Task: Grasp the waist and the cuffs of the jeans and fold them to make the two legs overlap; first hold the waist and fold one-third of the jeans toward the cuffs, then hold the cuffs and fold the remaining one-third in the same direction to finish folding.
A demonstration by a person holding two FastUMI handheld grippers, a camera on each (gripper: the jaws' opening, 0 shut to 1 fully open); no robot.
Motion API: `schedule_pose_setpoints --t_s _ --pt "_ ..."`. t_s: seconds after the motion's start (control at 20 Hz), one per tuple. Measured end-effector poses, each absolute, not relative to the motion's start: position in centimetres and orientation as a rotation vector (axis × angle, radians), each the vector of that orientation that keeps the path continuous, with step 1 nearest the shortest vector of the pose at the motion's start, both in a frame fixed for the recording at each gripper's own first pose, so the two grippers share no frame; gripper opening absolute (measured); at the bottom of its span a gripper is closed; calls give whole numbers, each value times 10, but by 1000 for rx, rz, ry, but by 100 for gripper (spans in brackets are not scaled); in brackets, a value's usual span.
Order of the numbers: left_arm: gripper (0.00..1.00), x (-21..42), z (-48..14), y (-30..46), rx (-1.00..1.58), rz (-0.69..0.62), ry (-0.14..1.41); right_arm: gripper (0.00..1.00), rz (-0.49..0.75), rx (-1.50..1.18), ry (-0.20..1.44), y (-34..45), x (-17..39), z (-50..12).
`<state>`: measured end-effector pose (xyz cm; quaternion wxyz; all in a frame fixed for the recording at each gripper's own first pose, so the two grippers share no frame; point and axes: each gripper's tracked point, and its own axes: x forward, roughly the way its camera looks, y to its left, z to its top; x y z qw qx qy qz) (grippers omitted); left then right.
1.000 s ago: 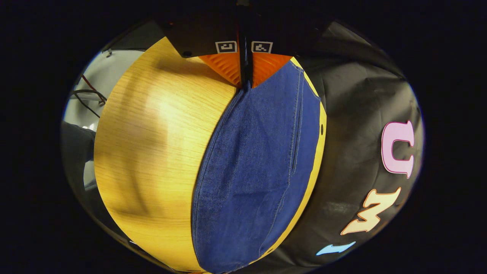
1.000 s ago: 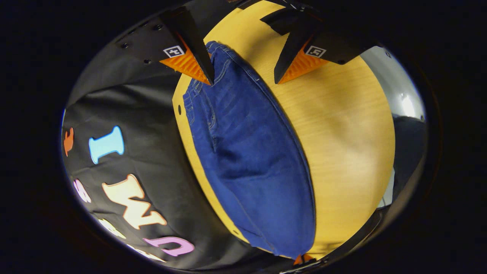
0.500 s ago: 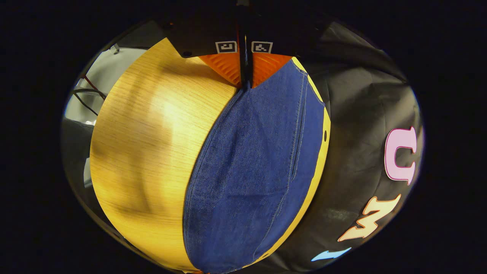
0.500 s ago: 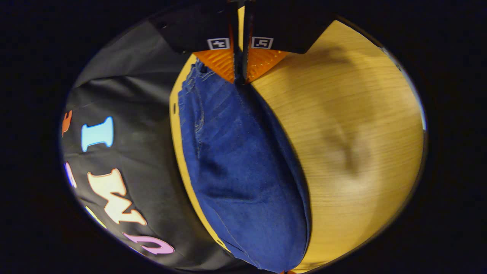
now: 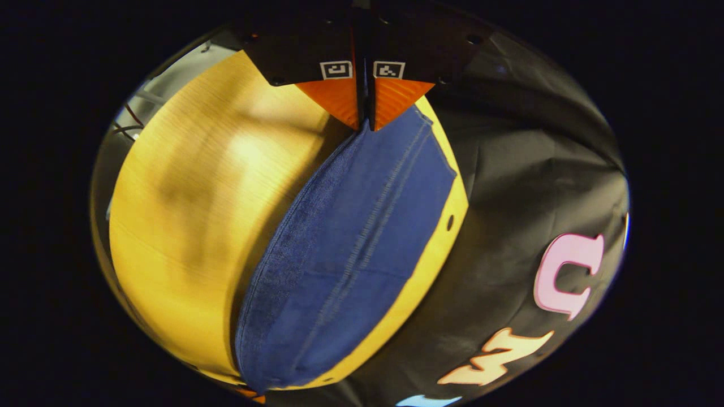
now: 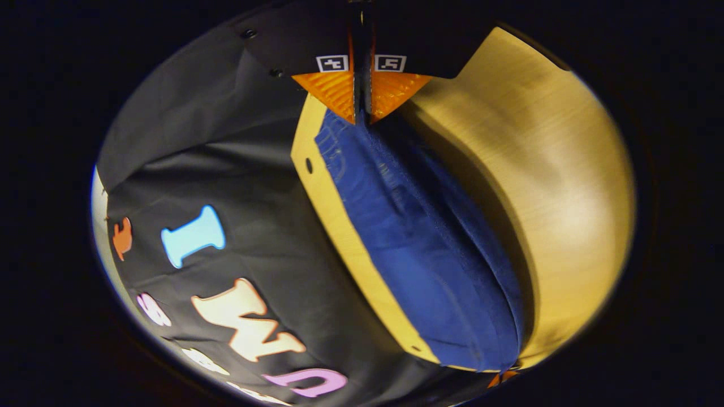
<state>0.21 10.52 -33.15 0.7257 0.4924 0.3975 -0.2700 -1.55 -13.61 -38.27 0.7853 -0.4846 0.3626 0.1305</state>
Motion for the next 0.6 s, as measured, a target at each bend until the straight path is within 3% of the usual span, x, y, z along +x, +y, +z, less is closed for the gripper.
schedule_pose_setpoints --t_s 0.35,0.6 --pt "0 131 -295 79 960 -390 792 3 -41 -815 612 -136 115 -362" --pt "0 202 -328 62 804 -303 826 2 -35 -752 612 -132 179 -417"
